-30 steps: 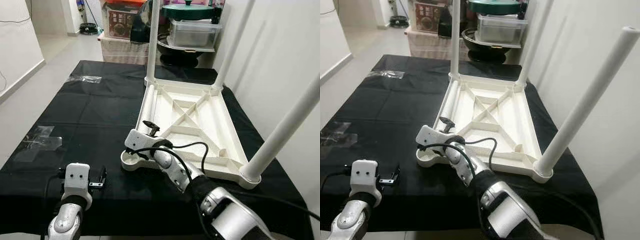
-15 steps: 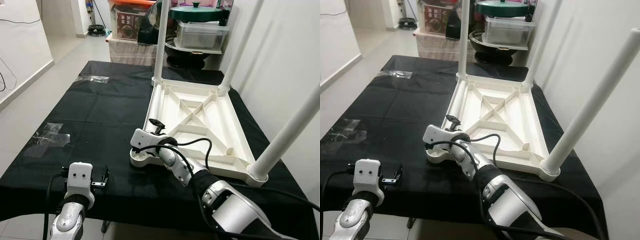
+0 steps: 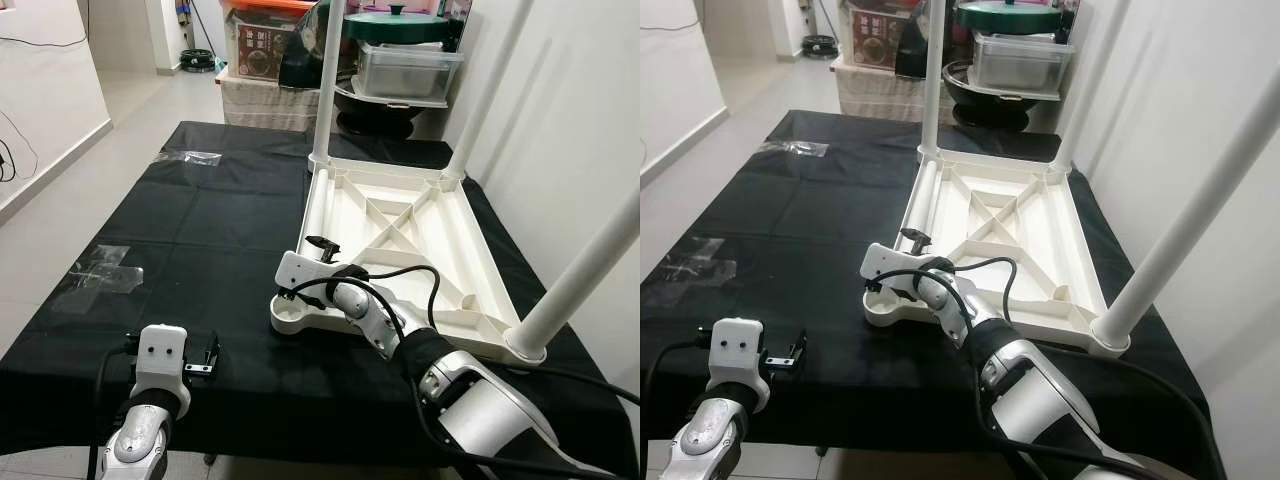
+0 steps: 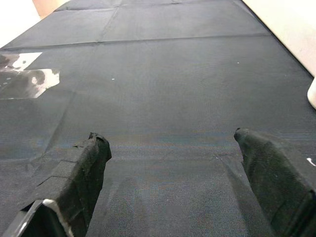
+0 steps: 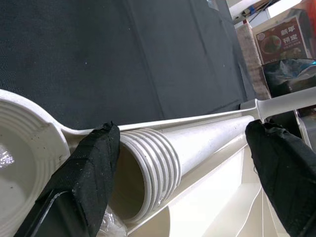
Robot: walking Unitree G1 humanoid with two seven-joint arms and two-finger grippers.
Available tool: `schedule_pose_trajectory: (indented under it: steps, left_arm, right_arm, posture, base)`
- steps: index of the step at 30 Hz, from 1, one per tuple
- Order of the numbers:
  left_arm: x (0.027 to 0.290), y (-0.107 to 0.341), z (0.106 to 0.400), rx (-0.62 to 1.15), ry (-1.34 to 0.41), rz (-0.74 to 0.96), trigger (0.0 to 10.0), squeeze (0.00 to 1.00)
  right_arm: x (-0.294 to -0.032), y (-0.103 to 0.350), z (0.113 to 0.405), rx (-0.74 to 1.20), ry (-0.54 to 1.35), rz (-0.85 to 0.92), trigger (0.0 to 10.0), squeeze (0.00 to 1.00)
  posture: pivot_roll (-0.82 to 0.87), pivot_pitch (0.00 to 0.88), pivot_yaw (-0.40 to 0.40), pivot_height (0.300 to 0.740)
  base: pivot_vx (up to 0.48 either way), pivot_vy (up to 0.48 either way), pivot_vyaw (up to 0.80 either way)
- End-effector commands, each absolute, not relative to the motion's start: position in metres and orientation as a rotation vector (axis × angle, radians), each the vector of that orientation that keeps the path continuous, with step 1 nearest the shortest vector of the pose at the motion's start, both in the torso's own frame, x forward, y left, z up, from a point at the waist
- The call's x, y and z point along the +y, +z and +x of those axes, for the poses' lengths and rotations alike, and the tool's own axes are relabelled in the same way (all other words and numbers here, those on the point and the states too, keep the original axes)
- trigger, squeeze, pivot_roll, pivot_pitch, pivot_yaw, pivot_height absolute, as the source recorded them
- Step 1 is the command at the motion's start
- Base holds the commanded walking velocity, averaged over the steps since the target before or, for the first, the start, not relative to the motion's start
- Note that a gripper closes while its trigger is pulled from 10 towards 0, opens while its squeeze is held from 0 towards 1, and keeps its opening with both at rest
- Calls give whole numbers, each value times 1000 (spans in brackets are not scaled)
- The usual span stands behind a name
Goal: Building children table
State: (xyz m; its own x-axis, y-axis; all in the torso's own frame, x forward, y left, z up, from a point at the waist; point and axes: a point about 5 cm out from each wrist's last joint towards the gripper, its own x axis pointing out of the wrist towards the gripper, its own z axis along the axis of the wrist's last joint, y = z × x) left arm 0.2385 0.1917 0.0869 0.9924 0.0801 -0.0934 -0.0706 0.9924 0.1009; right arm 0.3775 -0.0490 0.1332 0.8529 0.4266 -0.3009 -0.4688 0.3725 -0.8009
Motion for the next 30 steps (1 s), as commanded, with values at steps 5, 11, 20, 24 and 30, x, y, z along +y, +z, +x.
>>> schedule_pose_trajectory:
  steps: [5, 11, 20, 24, 30]
  left_arm:
    - [191, 83, 238, 121, 67, 102, 10000, 0]
    - [189, 80, 237, 127, 62, 97, 10000, 0]
    - [187, 79, 237, 129, 55, 93, 10000, 0]
    - [187, 80, 237, 127, 55, 93, 10000, 0]
    - [187, 80, 237, 127, 56, 93, 10000, 0]
  right_arm:
    - [-79, 127, 383, 162, 547, -1070, 10000, 0]
    - [-86, 138, 386, 162, 557, -1044, 10000, 0]
    - [-100, 140, 390, 188, 519, -1061, 10000, 0]
    - [-92, 137, 387, 186, 543, -1050, 10000, 0]
    - [-83, 140, 387, 157, 521, -1005, 10000, 0]
  posture:
    - [91, 0, -108, 740]
    - [79, 0, -104, 740]
    - [74, 0, -102, 740]
    - [79, 0, -105, 740]
    - [79, 0, -105, 740]
  base:
    - [0, 0, 0]
    - [0, 0, 0]
    - [0, 0, 0]
    - [0, 0, 0]
    - [0, 0, 0]
